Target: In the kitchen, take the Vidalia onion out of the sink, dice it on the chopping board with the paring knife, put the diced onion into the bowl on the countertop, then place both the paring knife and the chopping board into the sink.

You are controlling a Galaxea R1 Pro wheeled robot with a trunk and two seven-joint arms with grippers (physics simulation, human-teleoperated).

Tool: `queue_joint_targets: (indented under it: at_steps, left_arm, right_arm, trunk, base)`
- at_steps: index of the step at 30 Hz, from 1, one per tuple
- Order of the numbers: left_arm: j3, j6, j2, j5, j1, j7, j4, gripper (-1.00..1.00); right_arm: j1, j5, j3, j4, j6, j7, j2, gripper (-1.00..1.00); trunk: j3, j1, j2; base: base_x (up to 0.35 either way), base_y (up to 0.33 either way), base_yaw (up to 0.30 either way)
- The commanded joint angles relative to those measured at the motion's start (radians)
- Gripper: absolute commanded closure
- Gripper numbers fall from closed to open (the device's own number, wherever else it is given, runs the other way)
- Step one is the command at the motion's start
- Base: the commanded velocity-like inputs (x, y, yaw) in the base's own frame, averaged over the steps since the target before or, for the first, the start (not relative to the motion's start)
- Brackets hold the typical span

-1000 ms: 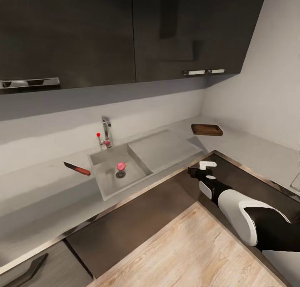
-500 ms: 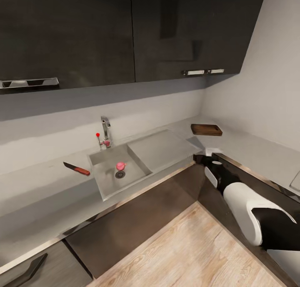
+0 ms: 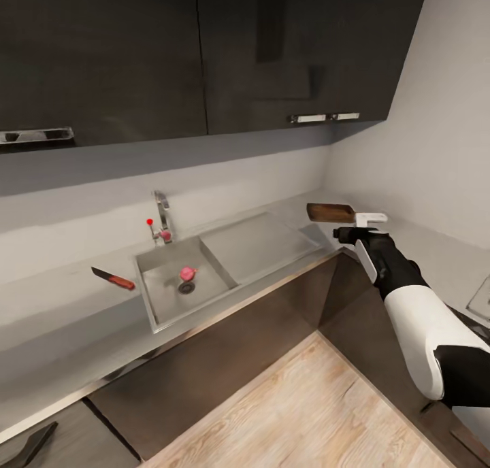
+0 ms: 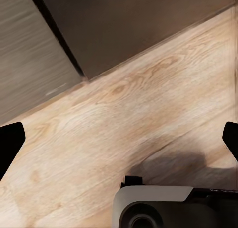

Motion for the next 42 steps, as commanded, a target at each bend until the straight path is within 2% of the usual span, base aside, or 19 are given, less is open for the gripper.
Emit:
queue_joint_targets:
  at_steps: [1,12,29,42]
  left_arm:
    - [-0.001,-0.002,0.000,0.006,0.000,0.000,-0.001,-1.00]
    - [-0.001,-0.002,0.000,0.006,0.000,0.000,-0.001,-1.00]
    - [0.000,-0.002,0.000,0.006,0.000,0.000,-0.001,-1.00]
    - [-0.001,-0.002,0.000,0.006,0.000,0.000,-0.001,-1.00]
  right_arm:
    - [-0.001,-0.003,0.001,-0.001,0.005,-0.003,0.000,-1.00]
    - [-0.001,-0.003,0.001,-0.001,0.006,-0.003,0.000,-1.00]
    - [-0.001,-0.004,0.001,0.000,0.006,-0.006,0.005,-1.00]
    - [-0.001,-0.005,0.001,0.000,0.007,-0.006,0.007,-1.00]
  trunk:
    - [-0.002,0.001,-0.002]
    - [-0.002,0.001,-0.002]
    - [0.001,0.001,-0.002]
    - [0.008,0.001,-0.002]
  base:
    - [0.204,-0.230,0.000]
    - [0.220,-0.220,0.000]
    - [0.041,-0.018,-0.033]
    - [0.000,0.000,-0.226]
